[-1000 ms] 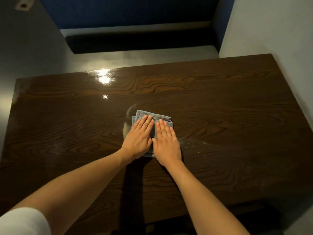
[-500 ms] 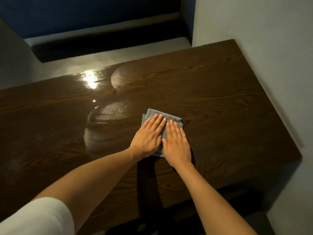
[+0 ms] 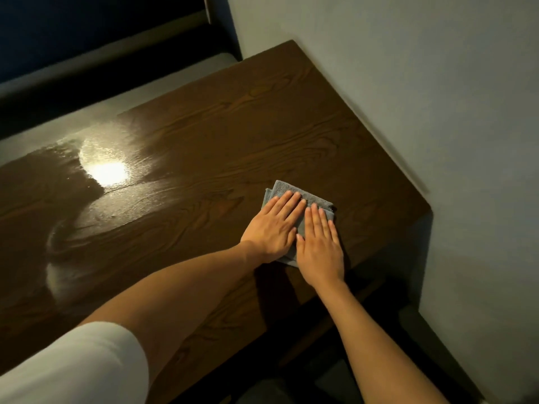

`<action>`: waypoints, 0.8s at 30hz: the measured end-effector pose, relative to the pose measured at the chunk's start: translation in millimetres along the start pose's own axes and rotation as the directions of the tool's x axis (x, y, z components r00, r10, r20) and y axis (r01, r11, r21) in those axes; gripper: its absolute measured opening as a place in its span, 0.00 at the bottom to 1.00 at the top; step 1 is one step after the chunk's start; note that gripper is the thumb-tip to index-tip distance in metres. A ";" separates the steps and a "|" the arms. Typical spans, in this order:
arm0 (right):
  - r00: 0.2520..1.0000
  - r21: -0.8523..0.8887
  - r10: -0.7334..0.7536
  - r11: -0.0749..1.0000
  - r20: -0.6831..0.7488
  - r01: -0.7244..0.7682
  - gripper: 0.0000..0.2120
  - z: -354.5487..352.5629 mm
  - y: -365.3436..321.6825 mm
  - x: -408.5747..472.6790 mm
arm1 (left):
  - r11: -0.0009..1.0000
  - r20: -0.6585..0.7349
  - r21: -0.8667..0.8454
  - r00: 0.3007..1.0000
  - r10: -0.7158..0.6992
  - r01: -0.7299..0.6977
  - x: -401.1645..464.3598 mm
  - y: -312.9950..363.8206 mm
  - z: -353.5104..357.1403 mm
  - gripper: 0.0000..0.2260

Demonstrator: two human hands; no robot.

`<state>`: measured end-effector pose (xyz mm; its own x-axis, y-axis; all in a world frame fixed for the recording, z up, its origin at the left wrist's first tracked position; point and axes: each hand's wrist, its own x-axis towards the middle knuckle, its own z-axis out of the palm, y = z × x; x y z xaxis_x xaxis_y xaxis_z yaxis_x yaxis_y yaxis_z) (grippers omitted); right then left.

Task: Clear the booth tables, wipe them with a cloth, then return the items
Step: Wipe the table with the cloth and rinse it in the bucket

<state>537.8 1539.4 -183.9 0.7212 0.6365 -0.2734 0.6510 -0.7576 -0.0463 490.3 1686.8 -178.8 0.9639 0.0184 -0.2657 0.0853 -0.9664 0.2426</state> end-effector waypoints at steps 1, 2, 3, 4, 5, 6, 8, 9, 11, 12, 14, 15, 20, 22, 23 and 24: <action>1.000 0.000 0.025 1.000 0.000 -0.025 0.30 1.3 8.7 -2.9 | 1.000 0.010 0.003 1.000 0.018 -0.018 6.7 8.1 0.6 0.27; 0.999 0.002 0.050 0.999 0.002 -0.050 0.30 2.4 16.5 -6.2 | 0.999 0.020 0.005 0.999 0.037 -0.037 12.4 16.1 1.8 0.27; 0.997 0.006 0.075 0.997 0.000 -0.075 0.30 4.1 23.6 -10.4 | 0.998 0.029 0.006 0.998 0.057 -0.057 17.4 23.6 3.0 0.27; 0.995 0.010 0.101 0.995 -0.003 -0.101 0.30 5.4 30.4 -15.1 | 0.997 0.038 0.009 0.996 0.077 -0.077 22.2 30.5 5.0 0.27; 0.992 0.016 0.129 0.991 -0.005 -0.129 0.30 6.9 37.1 -21.4 | 0.995 0.048 0.014 0.994 0.099 -0.100 25.6 38.3 6.2 0.27; 0.989 0.022 0.148 0.989 -0.003 -0.148 0.30 8.0 40.4 -25.1 | 0.994 0.057 0.021 0.992 0.109 -0.110 27.3 42.5 6.9 0.27; 0.983 0.031 0.182 0.983 -0.008 -0.182 0.30 12.2 43.6 -32.8 | 0.991 0.067 0.028 0.989 0.128 -0.130 27.5 50.3 7.9 0.27; 0.980 0.038 0.201 0.979 -0.012 -0.200 0.30 14.1 42.1 -36.3 | 0.990 0.069 0.028 0.988 0.138 -0.141 25.7 52.7 8.7 0.27; 0.970 0.058 0.242 0.969 -0.016 -0.241 0.30 18.7 35.0 -43.7 | 0.986 0.069 0.029 0.985 0.160 -0.162 18.4 55.0 11.0 0.27; 0.965 0.066 0.263 0.963 -0.015 -0.262 0.30 21.5 30.6 -48.7 | 0.985 0.068 0.029 0.983 0.170 -0.172 13.6 55.4 12.4 0.27; 0.958 0.066 0.285 0.957 -0.015 -0.284 0.29 27.6 20.3 -60.9 | 0.982 0.066 0.023 0.980 0.186 -0.188 -0.2 54.1 15.7 0.27; 0.957 0.066 0.291 0.955 -0.015 -0.289 0.29 30.5 14.5 -67.5 | 0.980 0.067 0.021 0.978 0.197 -0.198 -8.5 53.4 16.6 0.27; 0.943 0.119 0.331 0.938 -0.027 -0.326 0.29 41.3 -32.4 -100.3 | 0.972 0.060 0.042 0.972 0.228 -0.231 -58.8 37.1 25.6 0.27; 0.943 0.129 0.330 0.938 -0.036 -0.323 0.29 44.3 -60.9 -115.1 | 0.972 0.054 0.033 0.971 0.233 -0.235 -86.1 23.9 30.3 0.27; 0.944 0.132 0.329 0.938 -0.035 -0.322 0.30 46.7 -71.5 -121.1 | 0.971 0.053 0.025 0.971 0.235 -0.236 -96.9 19.2 32.9 0.27; 0.945 0.128 0.325 0.939 -0.033 -0.318 0.31 48.6 -84.1 -127.5 | 0.972 0.051 0.023 0.971 0.232 -0.234 -109.9 12.9 35.0 0.27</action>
<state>379.6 1514.9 -191.9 0.9009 0.3605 -0.2416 0.3518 -0.9327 -0.0797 376.7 1663.3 -179.1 0.9432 -0.2196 -0.2494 -0.1481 -0.9496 0.2761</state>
